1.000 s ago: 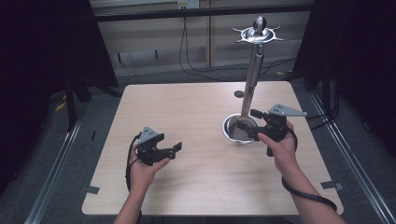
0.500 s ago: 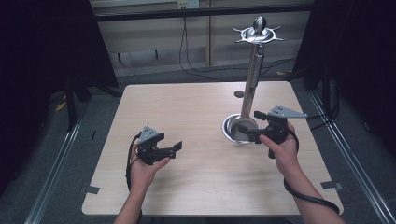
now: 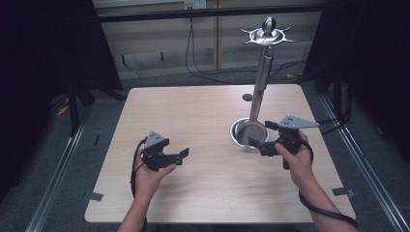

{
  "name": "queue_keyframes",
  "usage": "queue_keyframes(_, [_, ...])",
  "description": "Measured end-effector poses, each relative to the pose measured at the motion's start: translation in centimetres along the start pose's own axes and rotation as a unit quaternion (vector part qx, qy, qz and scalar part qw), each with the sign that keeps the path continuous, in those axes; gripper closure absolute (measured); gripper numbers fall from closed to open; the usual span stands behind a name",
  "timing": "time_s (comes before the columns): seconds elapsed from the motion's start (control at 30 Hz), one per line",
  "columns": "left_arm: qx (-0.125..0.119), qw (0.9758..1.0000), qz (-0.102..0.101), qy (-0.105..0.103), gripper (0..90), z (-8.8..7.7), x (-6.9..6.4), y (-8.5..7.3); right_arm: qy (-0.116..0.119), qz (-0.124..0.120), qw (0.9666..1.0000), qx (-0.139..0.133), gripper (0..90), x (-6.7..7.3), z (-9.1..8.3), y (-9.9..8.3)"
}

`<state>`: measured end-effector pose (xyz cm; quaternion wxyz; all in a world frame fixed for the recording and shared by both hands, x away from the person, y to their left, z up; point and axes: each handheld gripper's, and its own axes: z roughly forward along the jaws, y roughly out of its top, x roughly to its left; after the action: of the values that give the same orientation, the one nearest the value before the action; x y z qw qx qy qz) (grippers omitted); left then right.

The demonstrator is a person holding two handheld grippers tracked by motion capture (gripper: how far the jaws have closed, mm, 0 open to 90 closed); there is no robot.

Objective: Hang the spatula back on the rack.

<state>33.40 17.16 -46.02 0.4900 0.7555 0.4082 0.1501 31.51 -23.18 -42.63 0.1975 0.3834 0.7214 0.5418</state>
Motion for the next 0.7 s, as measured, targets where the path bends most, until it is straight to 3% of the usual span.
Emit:
queue_keyframes(0.2, [0.0, 1.0, -0.007, 0.001, 7.7, 0.1, 0.2, 0.0, 0.002, -0.005, 0.9999, 0.012, 3.0, 0.0, -0.5, -0.5])
queue_keyframes(0.7, [0.0, 1.0, -0.003, -0.009, 3.4, 0.3, 0.3, -0.1, 0.005, -0.017, 0.9991, 0.039, 3.1, 0.2, -1.5, -2.0])
